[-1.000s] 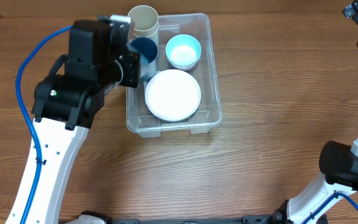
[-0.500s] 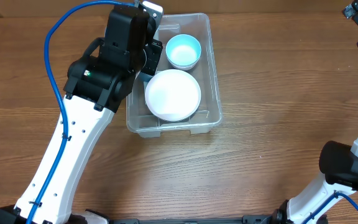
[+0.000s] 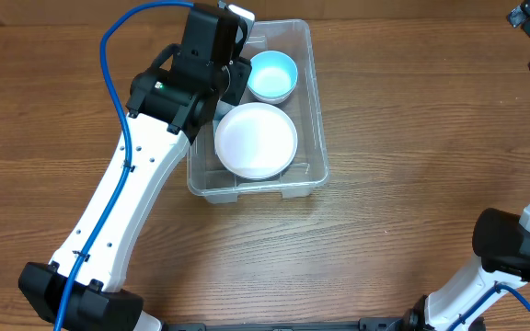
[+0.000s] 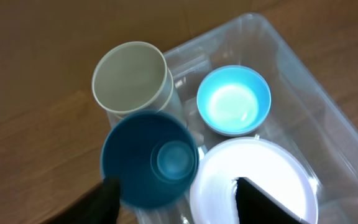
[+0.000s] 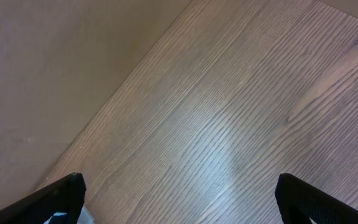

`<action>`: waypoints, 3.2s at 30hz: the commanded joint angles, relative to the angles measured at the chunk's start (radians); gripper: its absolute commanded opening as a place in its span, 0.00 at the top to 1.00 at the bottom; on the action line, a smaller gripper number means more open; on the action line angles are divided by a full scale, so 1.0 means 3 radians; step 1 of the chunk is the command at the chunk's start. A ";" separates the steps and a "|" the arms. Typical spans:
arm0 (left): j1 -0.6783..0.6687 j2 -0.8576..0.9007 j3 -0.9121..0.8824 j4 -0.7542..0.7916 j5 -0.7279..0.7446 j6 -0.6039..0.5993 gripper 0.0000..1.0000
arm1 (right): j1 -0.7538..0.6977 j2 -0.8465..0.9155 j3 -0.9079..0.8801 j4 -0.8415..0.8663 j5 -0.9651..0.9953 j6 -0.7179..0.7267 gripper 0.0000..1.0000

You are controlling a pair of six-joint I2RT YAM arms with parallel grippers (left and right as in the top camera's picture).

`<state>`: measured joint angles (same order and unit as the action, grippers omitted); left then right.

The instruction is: Pack container

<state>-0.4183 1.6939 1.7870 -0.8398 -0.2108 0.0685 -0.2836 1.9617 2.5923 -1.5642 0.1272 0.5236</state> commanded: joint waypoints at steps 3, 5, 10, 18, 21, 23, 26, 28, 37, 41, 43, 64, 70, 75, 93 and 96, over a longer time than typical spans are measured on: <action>-0.0003 -0.0014 0.0085 0.0182 -0.0217 0.0050 0.31 | 0.0000 -0.0005 0.0019 0.0009 0.0008 0.0011 0.00; -0.0004 -0.0048 0.0140 0.0154 -0.0357 0.0047 0.21 | 0.0000 -0.0005 0.0019 0.0009 0.0008 0.0011 0.00; -0.0006 -0.0434 0.0243 -0.0004 -0.0369 -0.0108 0.00 | 0.0000 -0.0005 0.0019 0.0009 0.0008 0.0011 0.00; -0.0348 -0.1350 0.0243 -0.0186 0.0181 -0.0514 0.00 | 0.0000 -0.0005 0.0019 0.0009 0.0008 0.0011 0.00; -0.0352 -0.1540 0.0243 -0.0519 0.0148 -0.0477 0.00 | 0.0000 -0.0005 0.0019 0.0009 0.0008 0.0011 0.00; -0.0347 -0.1586 0.0243 -0.0899 0.0048 -0.0478 0.00 | 0.0000 -0.0005 0.0019 0.0009 0.0008 0.0011 0.00; -0.0346 -0.1741 0.0243 -0.1797 -0.0379 -0.1090 0.00 | 0.0000 -0.0005 0.0019 0.0009 0.0008 0.0011 0.00; -0.0346 -0.1919 0.0243 -0.2176 -0.0412 -0.1275 0.00 | 0.0000 -0.0006 0.0019 0.0009 0.0008 0.0011 0.00; 0.0914 -0.3601 -0.1462 -0.0193 0.0823 -0.0591 0.00 | 0.0000 -0.0005 0.0019 0.0009 0.0008 0.0011 0.00; 0.1279 -0.4353 -0.3094 0.1344 0.1741 -0.0449 0.00 | 0.0000 -0.0005 0.0019 0.0009 0.0008 0.0011 0.00; 0.1307 -0.4608 -0.3646 0.1717 0.1867 -0.0451 0.00 | 0.0000 -0.0006 0.0019 0.0009 0.0008 0.0011 0.00; 0.1329 -0.5637 -0.5941 0.2541 0.0740 -0.0727 0.00 | 0.0000 -0.0006 0.0019 0.0009 0.0008 0.0011 0.00; 0.1328 -0.5634 -0.5941 0.2541 0.0740 -0.0727 0.00 | 0.0000 -0.0006 0.0019 0.0009 0.0008 0.0011 0.00; 0.1328 -0.5634 -0.5941 0.2541 0.0740 -0.0727 0.00 | 0.0000 -0.0006 0.0019 0.0009 0.0008 0.0011 0.00; 0.1328 -0.5634 -0.5941 0.2541 0.0740 -0.0727 0.00 | 0.1450 -0.1860 -0.2462 0.2645 0.0436 0.0000 0.00; 0.1328 -0.5634 -0.5941 0.2541 0.0740 -0.0727 0.00 | 0.1447 -0.2551 -0.3590 0.3067 0.0434 0.0003 0.00</action>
<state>-0.0299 0.0151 0.0097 -0.0776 0.0208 -0.1574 0.1505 1.3304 1.7458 -0.6968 0.2428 0.5232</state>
